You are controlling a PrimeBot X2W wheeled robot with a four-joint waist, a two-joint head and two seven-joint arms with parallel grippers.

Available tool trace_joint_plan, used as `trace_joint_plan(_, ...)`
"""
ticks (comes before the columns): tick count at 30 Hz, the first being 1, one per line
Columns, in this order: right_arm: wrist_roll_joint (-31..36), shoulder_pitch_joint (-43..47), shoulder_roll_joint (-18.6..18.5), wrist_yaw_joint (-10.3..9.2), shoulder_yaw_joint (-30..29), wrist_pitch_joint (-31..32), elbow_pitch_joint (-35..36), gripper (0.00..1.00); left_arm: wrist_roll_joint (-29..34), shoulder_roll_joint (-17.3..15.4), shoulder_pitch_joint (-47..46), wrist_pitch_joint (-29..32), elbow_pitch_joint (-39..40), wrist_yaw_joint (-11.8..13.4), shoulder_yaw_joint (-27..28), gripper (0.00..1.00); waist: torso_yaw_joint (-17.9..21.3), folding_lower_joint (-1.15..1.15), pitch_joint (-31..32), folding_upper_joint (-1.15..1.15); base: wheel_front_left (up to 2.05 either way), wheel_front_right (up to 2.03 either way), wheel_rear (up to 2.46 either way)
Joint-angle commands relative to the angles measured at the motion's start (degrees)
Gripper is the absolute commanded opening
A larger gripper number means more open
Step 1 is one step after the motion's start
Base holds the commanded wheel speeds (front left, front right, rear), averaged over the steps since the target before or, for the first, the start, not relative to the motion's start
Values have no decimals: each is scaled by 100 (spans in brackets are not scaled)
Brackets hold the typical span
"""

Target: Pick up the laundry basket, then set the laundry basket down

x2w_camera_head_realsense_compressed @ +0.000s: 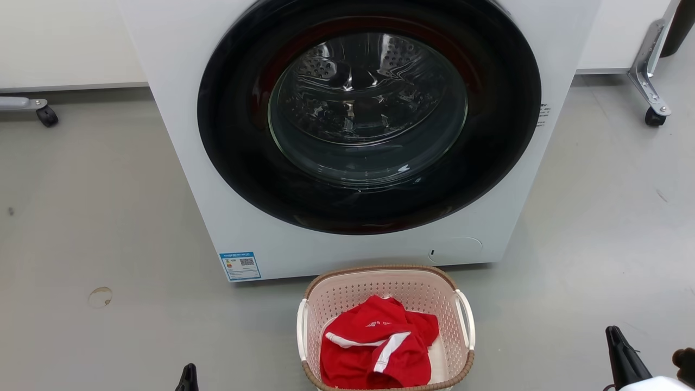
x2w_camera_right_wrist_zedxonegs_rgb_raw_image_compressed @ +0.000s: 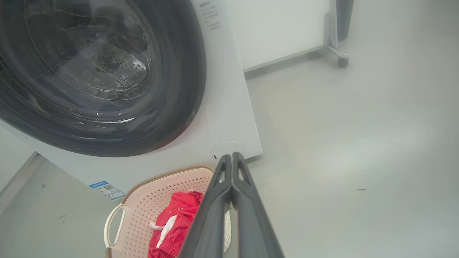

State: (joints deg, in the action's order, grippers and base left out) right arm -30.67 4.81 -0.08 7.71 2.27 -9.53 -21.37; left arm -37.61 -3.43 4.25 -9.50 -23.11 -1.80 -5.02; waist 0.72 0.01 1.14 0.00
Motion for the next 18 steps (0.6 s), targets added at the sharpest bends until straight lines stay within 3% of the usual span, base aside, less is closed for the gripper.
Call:
trace_joint_plan(1,-219,-327,-160,-5,-60,43,178,0,-203,-38,-306,42,182,-52,116,0,-2,-1,-3,0,0,0,0)
trace_joint_plan(18,-1243,-460,-181,-8,-202,314,274,0,-1110,-22,-434,312,307,-142,296,0,-14,-1,-25,0,0,0,0)
